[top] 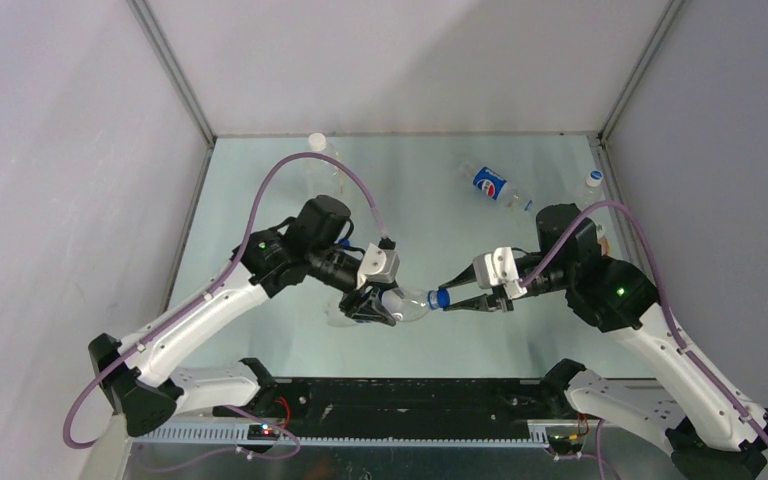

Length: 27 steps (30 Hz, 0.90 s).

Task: Screw on the bottle caps
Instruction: Screw the bottle cap onto the plastic bottle.

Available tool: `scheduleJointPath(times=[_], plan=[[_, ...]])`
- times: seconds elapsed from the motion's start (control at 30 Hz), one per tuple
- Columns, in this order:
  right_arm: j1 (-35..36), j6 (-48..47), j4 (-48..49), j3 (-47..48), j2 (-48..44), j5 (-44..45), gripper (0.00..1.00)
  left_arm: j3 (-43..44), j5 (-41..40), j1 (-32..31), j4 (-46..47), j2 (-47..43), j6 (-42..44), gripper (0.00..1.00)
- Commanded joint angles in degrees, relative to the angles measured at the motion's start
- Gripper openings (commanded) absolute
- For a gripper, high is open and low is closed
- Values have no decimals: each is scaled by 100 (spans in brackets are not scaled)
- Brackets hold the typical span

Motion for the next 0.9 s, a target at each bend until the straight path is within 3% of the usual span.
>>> scheduleJointPath(times=[0.0,0.47,0.87], plan=[[71,-129,84,6,55,-31,0,302,302,4,118,-26,60,0],[219,-266,-75,5,142,15,0,129,347,-10,788,-80,-512,0],[166,305,59,5,349,-367,0,-264,30,-73,1617,-420,-885,0]])
